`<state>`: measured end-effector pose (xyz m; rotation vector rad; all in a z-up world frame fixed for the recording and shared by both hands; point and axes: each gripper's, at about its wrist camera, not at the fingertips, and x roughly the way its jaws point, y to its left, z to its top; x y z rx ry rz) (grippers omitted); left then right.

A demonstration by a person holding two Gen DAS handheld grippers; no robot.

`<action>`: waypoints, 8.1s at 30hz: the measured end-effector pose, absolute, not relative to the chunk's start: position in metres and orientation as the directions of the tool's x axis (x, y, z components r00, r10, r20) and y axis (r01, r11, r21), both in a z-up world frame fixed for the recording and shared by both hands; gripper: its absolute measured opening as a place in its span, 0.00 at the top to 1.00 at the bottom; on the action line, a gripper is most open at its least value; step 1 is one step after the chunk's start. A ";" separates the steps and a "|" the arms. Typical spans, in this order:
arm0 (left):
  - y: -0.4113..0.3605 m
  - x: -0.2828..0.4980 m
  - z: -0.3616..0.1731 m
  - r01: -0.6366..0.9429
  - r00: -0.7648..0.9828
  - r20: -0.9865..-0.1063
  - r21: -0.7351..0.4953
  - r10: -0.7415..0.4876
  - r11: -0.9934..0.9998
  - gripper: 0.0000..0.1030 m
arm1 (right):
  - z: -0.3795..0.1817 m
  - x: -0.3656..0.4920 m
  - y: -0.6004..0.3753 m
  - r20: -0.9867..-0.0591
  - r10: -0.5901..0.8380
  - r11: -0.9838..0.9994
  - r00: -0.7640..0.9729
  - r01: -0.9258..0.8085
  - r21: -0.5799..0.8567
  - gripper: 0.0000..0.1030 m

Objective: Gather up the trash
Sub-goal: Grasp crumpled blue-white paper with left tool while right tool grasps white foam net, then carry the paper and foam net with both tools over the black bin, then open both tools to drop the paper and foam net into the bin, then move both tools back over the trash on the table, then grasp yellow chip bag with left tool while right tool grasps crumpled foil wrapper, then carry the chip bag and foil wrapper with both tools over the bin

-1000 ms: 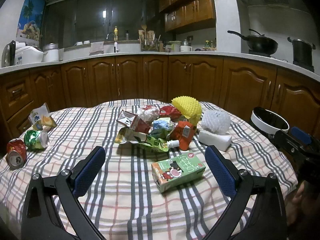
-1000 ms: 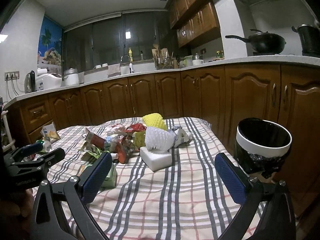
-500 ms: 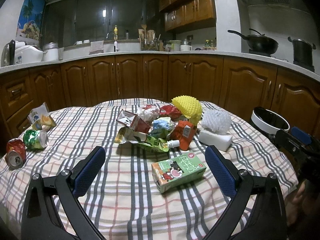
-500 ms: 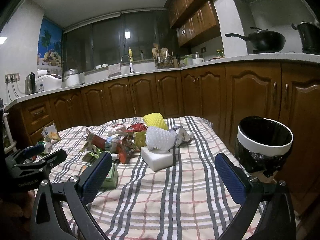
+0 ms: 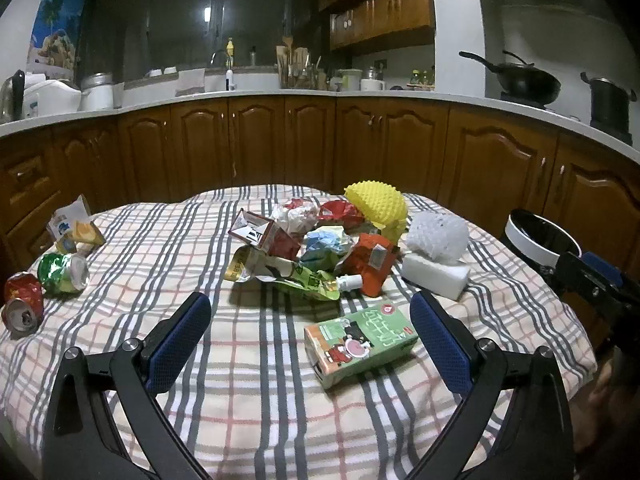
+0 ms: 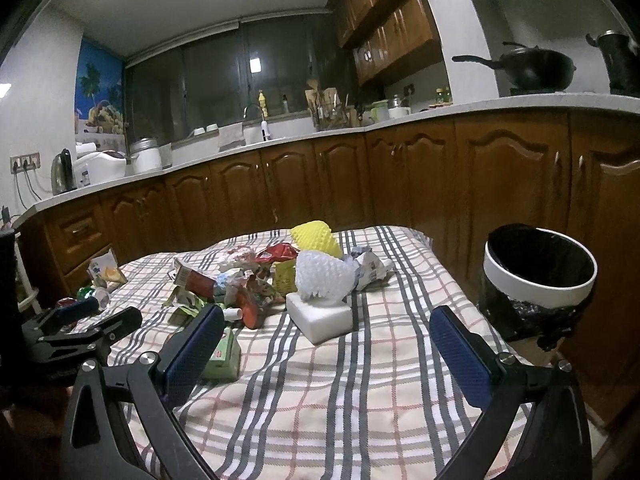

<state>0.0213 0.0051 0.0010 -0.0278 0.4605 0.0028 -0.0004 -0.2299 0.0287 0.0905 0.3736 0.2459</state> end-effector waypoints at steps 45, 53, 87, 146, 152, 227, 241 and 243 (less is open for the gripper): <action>-0.007 0.214 -0.029 0.161 0.639 -0.761 -0.010 -0.112 0.987 0.77 | -0.007 0.174 -0.227 -0.615 0.456 0.887 0.643 -0.269 0.375 0.80; -0.009 0.203 -0.005 0.189 0.689 -0.708 -0.033 -0.157 0.981 0.85 | 0.017 0.158 -0.235 -0.538 0.494 0.861 0.683 -0.298 0.412 0.83; -0.182 0.178 0.060 0.524 0.614 -0.600 -0.176 -0.512 0.834 0.85 | 0.053 0.093 -0.420 -0.464 0.197 0.915 0.864 0.008 0.402 0.83; -0.196 0.205 0.017 0.416 0.588 -0.653 -0.263 -0.478 0.871 0.38 | 0.017 0.113 -0.449 -0.482 0.209 0.871 0.851 0.063 0.488 0.07; -0.151 0.191 0.017 0.343 0.624 -0.645 -0.281 -0.441 0.896 0.38 | 0.014 0.117 -0.415 -0.488 0.270 0.871 0.830 0.006 0.492 0.07; -0.112 0.210 0.050 0.413 0.617 -0.621 -0.266 -0.483 0.871 0.81 | 0.038 0.159 -0.350 -0.532 0.369 0.891 0.762 -0.127 0.437 0.91; -0.192 0.201 0.053 0.523 0.547 -0.627 -0.261 -0.555 0.811 0.80 | 0.045 0.126 -0.429 -0.521 0.233 0.900 0.821 0.022 0.436 0.91; -0.202 0.202 0.054 0.535 0.539 -0.627 -0.262 -0.563 0.804 0.80 | 0.044 0.123 -0.436 -0.521 0.221 0.900 0.825 0.034 0.435 0.91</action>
